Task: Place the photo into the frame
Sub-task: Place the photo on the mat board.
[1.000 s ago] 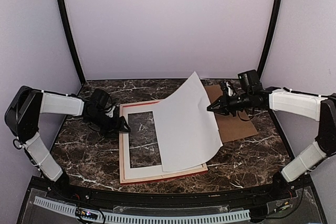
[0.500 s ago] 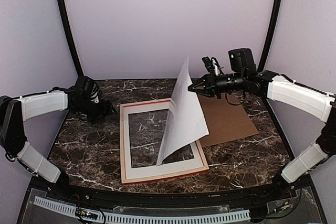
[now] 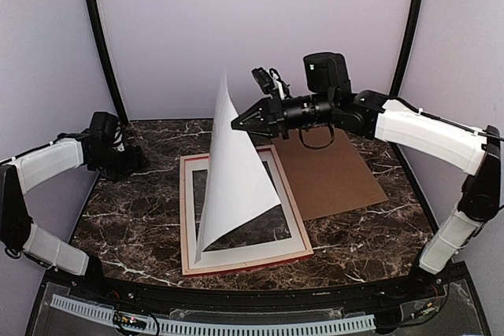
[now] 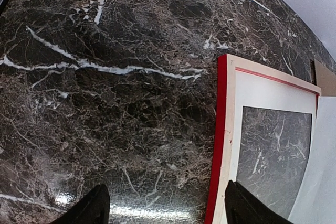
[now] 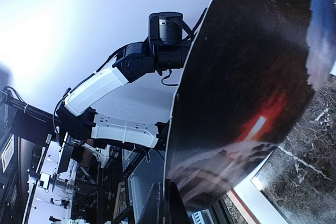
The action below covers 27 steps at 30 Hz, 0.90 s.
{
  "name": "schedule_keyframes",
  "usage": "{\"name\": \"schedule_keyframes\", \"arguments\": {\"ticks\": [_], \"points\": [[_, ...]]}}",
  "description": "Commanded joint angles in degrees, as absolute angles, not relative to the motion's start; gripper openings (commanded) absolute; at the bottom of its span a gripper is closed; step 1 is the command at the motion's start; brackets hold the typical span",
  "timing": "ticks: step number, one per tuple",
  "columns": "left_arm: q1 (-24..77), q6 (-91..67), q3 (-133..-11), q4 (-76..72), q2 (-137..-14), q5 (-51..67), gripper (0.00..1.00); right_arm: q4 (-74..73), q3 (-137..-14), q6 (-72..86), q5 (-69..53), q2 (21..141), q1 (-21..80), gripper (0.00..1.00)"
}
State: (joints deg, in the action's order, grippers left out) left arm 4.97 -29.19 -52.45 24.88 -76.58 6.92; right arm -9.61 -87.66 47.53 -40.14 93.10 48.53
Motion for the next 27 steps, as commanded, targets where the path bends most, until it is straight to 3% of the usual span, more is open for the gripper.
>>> {"name": "schedule_keyframes", "arguments": {"ticks": [1,11,17,27], "points": [[4.57,-28.36,-51.27,26.69,-74.35,5.09,0.78,-7.43,-86.63,46.83,-40.14,92.97,47.67,0.0],[4.57,-27.99,-50.92,26.58,-73.18,4.83,0.78,1.05,-69.05,48.02,-36.08,100.64,39.74,0.0],[4.62,-25.97,-50.86,25.69,-73.61,10.42,0.81,2.7,-65.52,46.71,-33.29,106.06,38.48,0.0],[4.66,-25.56,-48.73,22.89,-71.96,14.44,0.91,0.49,-62.63,44.06,-29.74,105.49,37.61,0.0]]}}
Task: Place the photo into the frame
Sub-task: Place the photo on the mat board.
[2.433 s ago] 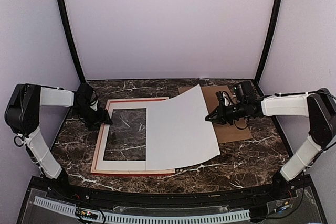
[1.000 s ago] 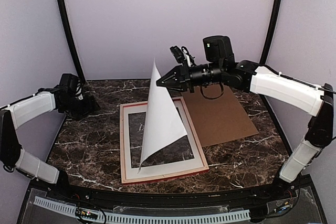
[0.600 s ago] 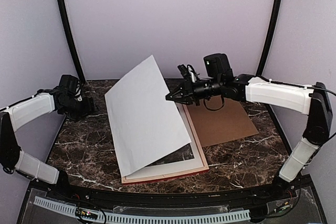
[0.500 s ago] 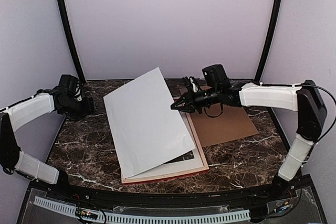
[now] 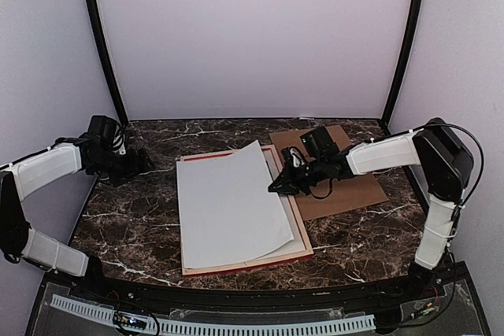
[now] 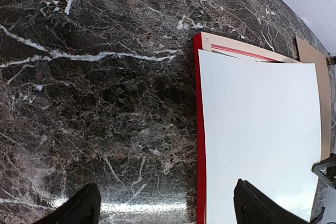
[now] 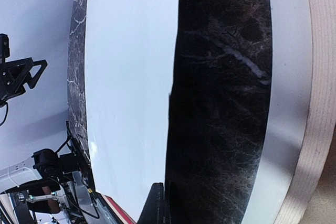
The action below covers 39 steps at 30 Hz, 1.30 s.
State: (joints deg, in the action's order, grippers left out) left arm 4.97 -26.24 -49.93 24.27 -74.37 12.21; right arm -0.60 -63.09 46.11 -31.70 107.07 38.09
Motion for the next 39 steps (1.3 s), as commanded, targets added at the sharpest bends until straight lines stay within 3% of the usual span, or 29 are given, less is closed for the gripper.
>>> {"name": "schedule_keyframes", "arguments": {"ticks": [1,10,39], "points": [[4.66,-25.62,-48.67,22.78,-71.98,14.73,0.91,0.23,-62.65,43.74,-29.33,105.27,37.53,0.0],[4.66,-26.27,-47.08,21.2,-71.89,16.27,0.96,-2.52,-61.87,42.34,-27.19,103.54,37.16,0.0],[4.66,-25.93,-46.68,21.2,-71.89,16.43,0.98,-7.03,-63.58,39.51,-24.57,103.09,37.18,0.0]]}}
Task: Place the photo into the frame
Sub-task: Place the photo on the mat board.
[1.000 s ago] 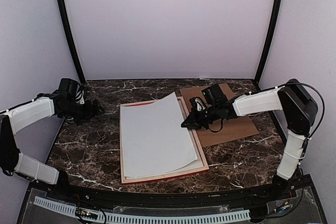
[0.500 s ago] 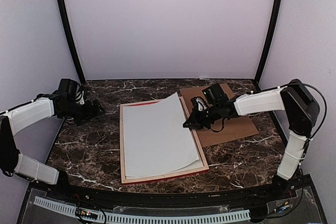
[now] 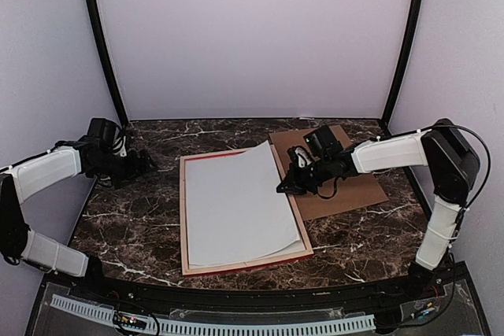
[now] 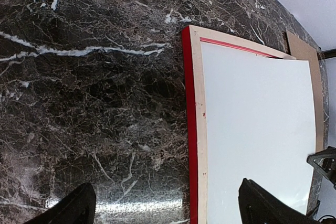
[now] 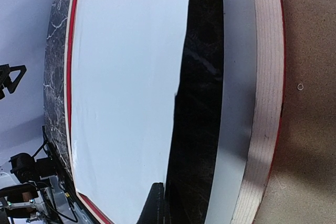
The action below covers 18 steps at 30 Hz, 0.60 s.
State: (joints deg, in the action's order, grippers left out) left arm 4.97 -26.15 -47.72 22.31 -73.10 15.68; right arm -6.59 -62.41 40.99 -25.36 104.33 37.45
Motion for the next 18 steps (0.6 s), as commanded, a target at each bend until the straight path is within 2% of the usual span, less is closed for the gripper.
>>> {"name": "schedule_keyframes", "arguments": {"ticks": [1,18], "points": [[4.66,-25.93,-46.63,21.25,-71.89,16.43,0.98,-7.13,-63.84,39.43,-24.66,103.31,37.18,0.0],[4.67,-25.75,-46.76,21.49,-71.91,16.46,0.98,-7.2,-65.18,39.21,-25.23,105.01,37.43,0.0]]}}
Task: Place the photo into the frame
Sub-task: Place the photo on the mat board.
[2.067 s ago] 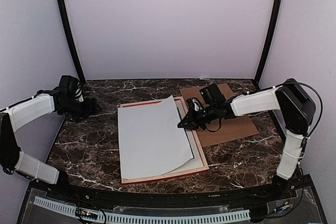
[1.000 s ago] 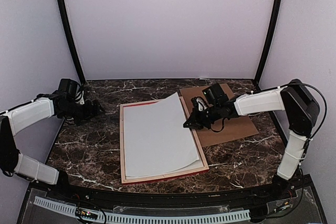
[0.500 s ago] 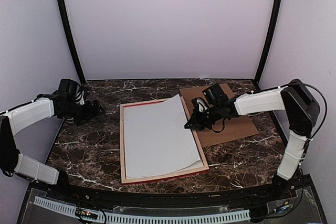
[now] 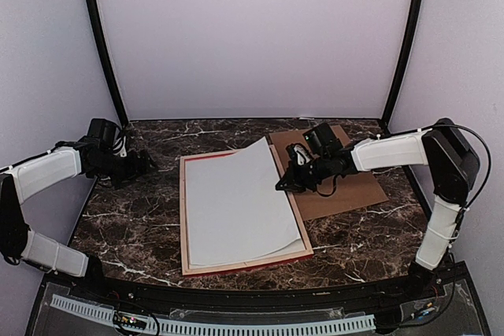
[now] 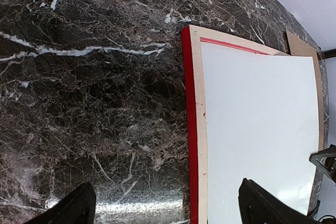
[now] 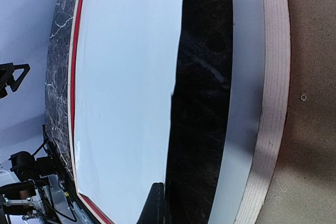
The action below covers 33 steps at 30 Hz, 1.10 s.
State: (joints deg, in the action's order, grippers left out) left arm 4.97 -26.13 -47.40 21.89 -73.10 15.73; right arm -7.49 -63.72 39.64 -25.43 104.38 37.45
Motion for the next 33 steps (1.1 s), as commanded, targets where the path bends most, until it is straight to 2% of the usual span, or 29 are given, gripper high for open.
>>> {"name": "schedule_keyframes", "arguments": {"ticks": [1,10,18,33], "points": [[4.66,-25.75,-46.76,21.51,-71.94,16.46,0.98,-7.13,-65.11,39.28,-25.25,105.03,37.44,0.0],[4.66,-25.84,-46.76,21.38,-71.97,16.52,0.98,-6.98,-64.43,39.79,-25.16,105.03,37.86,0.0],[4.72,-25.76,-46.41,21.21,-72.23,16.65,0.98,-7.52,-64.57,39.55,-24.76,105.09,37.97,0.11],[4.66,-25.66,-46.23,21.22,-72.31,16.93,0.98,-7.82,-64.91,39.7,-24.79,105.86,39.23,0.15]]}}
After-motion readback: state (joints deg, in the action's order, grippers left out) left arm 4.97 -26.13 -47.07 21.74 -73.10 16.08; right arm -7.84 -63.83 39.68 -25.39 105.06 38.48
